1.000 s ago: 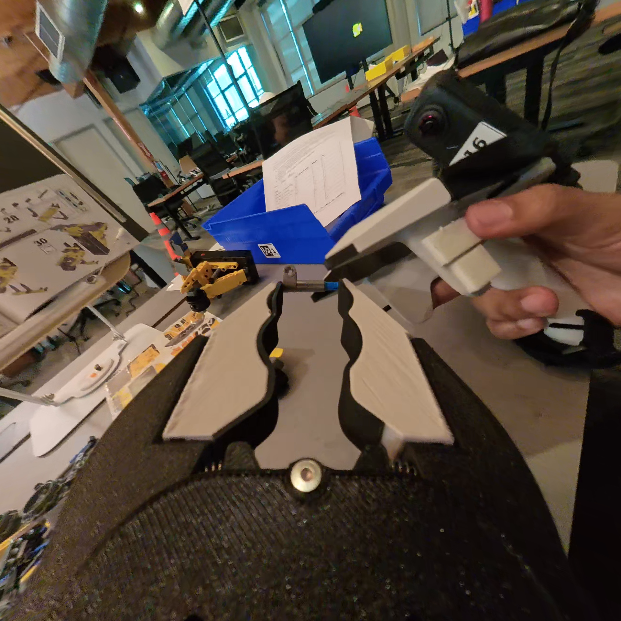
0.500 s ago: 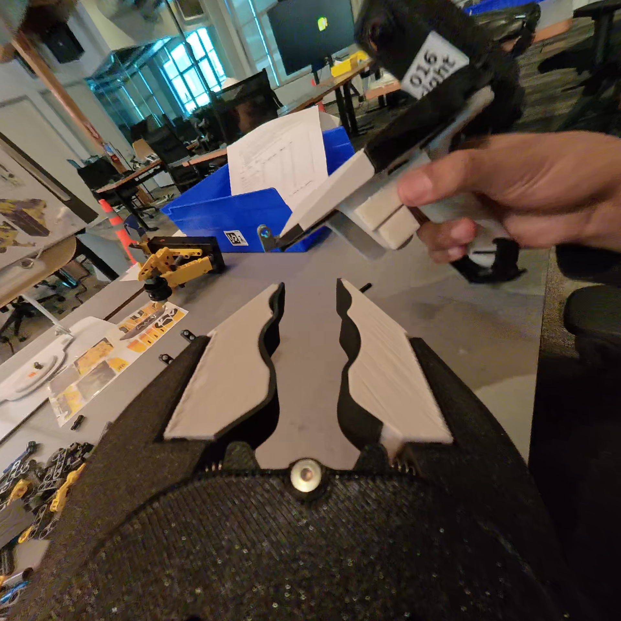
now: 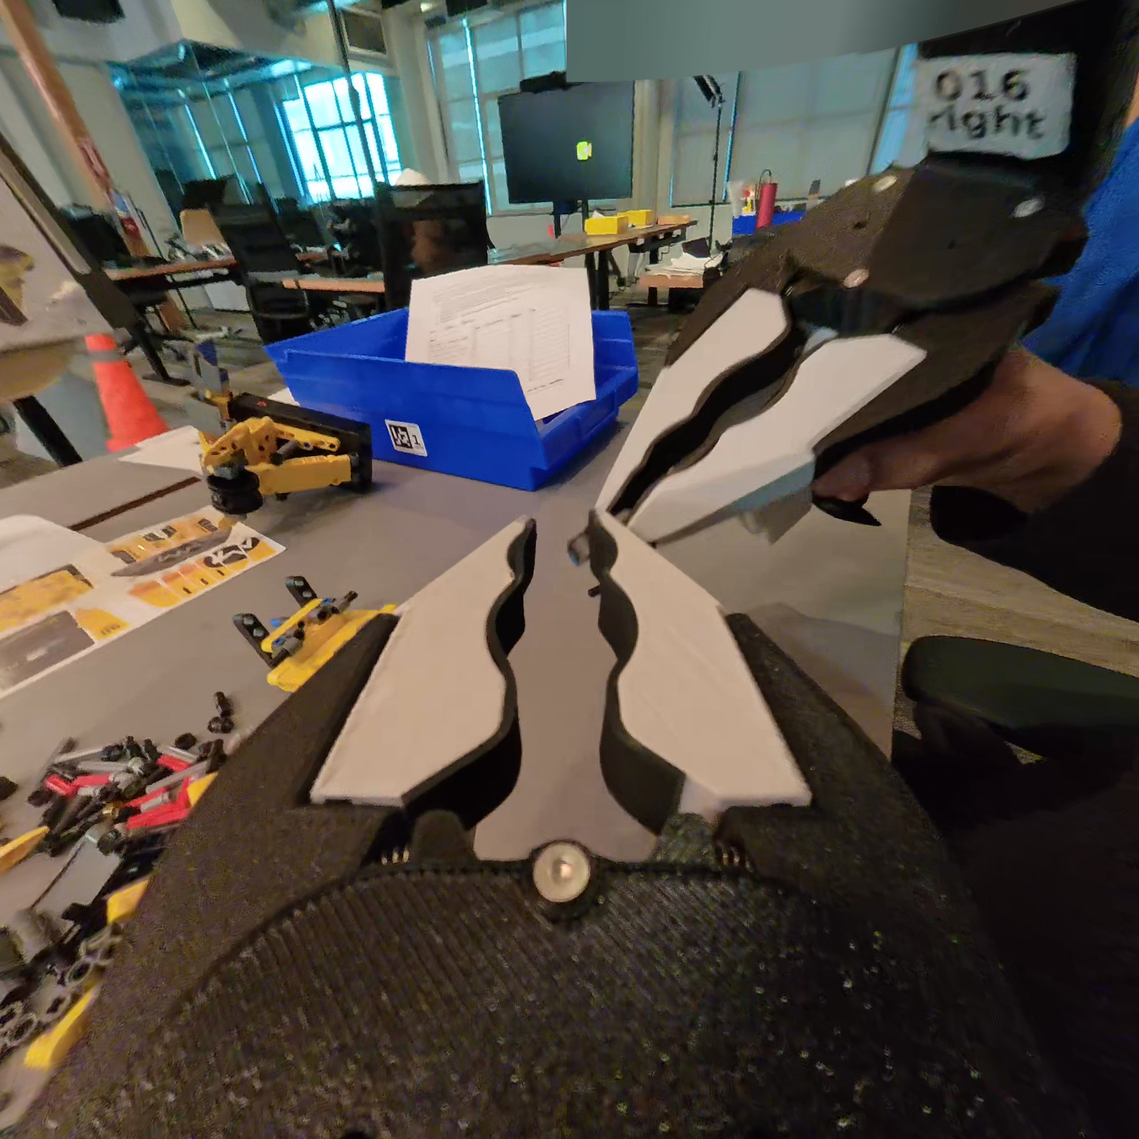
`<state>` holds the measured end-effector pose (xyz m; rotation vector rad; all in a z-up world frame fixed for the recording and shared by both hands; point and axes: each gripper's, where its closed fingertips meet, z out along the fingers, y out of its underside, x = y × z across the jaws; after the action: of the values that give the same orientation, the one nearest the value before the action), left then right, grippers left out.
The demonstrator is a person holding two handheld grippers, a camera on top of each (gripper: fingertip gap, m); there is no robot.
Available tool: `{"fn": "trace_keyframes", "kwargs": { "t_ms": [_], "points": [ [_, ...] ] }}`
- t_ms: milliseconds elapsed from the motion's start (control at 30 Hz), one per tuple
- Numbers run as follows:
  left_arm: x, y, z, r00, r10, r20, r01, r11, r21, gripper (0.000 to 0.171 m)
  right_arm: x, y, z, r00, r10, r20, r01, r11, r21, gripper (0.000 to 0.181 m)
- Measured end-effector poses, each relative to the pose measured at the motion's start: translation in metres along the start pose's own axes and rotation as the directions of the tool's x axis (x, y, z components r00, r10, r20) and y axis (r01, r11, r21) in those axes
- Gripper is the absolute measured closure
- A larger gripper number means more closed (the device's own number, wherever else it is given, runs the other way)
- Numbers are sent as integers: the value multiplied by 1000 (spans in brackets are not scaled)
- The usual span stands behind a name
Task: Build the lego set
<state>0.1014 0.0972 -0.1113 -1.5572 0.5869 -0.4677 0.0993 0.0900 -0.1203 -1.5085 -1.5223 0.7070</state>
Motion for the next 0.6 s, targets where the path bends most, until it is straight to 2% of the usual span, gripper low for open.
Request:
{"fn": "trace_keyframes", "kwargs": {
  "t_ms": [100, 167, 267, 333, 433, 533, 600],
  "points": [
    [-1, -2, -3, 998, -52, -19, 52, 999, 17, 158, -2, -9, -5, 1000, -17, -11, 18, 999, 40, 174],
    [-5, 4, -2, 998, -62, 3, 62, 998, -10, 168, -4, -16, -10, 1000, -22, -10, 23, 996, 91, 175],
    [1, 2, -3, 996, -77, -37, 78, 997, 6, 167, -1, -16, -13, 1000, 1, -27, 2, 995, 96, 174],
    [-3, 2, -4, 997, -75, -15, 75, 997, 10, 161, 4, -10, -14, 999, 19, -39, -15, 996, 87, 174],
    [-6, 4, -4, 994, -112, -20, 112, 994, 7, 158, 16, 10, -13, 995, 67, -75, -63, 997, 47, 175],
    [-7, 7, -3, 992, -122, -20, 122, 993, -4, 156, 32, 55, -6, 976, 164, -141, -179, 979, -101, 174],
    [-7, 9, -1, 993, -117, -19, 116, 993, -16, 155, 32, 74, -2, 961, 229, -152, -251, 957, -145, 174]
  ]
}}
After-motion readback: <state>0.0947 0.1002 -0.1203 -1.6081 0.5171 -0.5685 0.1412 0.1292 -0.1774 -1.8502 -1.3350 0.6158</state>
